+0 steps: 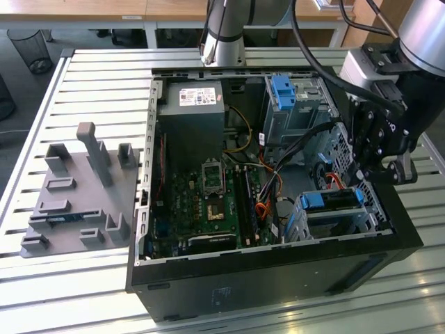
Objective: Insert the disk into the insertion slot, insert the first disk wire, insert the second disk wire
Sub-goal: 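Insert the second disk wire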
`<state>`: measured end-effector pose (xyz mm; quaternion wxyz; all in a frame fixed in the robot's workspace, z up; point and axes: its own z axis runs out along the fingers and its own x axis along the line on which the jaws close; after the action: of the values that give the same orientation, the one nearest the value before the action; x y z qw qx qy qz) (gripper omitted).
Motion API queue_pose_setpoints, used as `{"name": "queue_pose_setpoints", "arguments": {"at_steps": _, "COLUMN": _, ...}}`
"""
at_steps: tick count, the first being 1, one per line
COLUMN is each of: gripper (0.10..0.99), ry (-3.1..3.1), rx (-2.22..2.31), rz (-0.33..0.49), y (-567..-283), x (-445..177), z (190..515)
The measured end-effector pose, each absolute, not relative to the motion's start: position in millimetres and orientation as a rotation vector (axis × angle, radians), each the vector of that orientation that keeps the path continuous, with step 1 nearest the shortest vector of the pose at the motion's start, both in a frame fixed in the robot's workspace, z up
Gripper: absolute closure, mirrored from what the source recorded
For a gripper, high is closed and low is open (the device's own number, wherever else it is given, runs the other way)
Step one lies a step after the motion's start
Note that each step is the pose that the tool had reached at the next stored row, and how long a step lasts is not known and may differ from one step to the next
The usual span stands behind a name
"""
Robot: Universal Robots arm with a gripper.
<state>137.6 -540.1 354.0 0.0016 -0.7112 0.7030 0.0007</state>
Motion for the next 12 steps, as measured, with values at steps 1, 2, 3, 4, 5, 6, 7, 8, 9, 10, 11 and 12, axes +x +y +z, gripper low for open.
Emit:
{"name": "queue_pose_setpoints", "arguments": {"at_steps": 1, "gripper": 0.98, "ry": 2.206, "rx": -2.232, "rz": 0.002, "y": -540.0, "x": 136.7, "z": 354.1}}
{"name": "queue_pose_setpoints", "arguments": {"at_steps": 2, "gripper": 0.98, "ry": 2.206, "rx": -2.232, "rz": 0.003, "y": -540.0, "x": 135.2, "z": 354.1}}
{"name": "queue_pose_setpoints", "arguments": {"at_steps": 3, "gripper": 0.98, "ry": 2.206, "rx": -2.232, "rz": 0.003, "y": -540.1, "x": 132.9, "z": 354.2}}
{"name": "queue_pose_setpoints", "arguments": {"at_steps": 4, "gripper": 0.98, "ry": 2.206, "rx": -2.232, "rz": 0.003, "y": -540.1, "x": 129.8, "z": 354.2}}
{"name": "queue_pose_setpoints", "arguments": {"at_steps": 5, "gripper": 0.98, "ry": 2.206, "rx": -2.232, "rz": 0.003, "y": -540.1, "x": 127.2, "z": 354.2}}
{"name": "queue_pose_setpoints", "arguments": {"at_steps": 6, "gripper": 0.98, "ry": 2.206, "rx": -2.231, "rz": 0.003, "y": -540.1, "x": 124.7, "z": 354.2}}
{"name": "queue_pose_setpoints", "arguments": {"at_steps": 7, "gripper": 0.98, "ry": 2.206, "rx": -2.231, "rz": 0.004, "y": -540.1, "x": 122.4, "z": 354.2}}
{"name": "queue_pose_setpoints", "arguments": {"at_steps": 8, "gripper": 0.98, "ry": 2.205, "rx": -2.231, "rz": 0.005, "y": -540.1, "x": 120.3, "z": 354.2}}
{"name": "queue_pose_setpoints", "arguments": {"at_steps": 9, "gripper": 0.98, "ry": 2.205, "rx": -2.231, "rz": 0.005, "y": -540.1, "x": 118.2, "z": 354.2}}
{"name": "queue_pose_setpoints", "arguments": {"at_steps": 10, "gripper": 0.98, "ry": 2.205, "rx": -2.23, "rz": 0.006, "y": -540.1, "x": 116.4, "z": 354.1}}
{"name": "queue_pose_setpoints", "arguments": {"at_steps": 11, "gripper": 0.98, "ry": 2.204, "rx": -2.23, "rz": 0.006, "y": -540.1, "x": 115.1, "z": 354.4}}
{"name": "queue_pose_setpoints", "arguments": {"at_steps": 12, "gripper": 0.98, "ry": 2.205, "rx": -2.23, "rz": 0.006, "y": -540.0, "x": 114.6, "z": 355.3}}
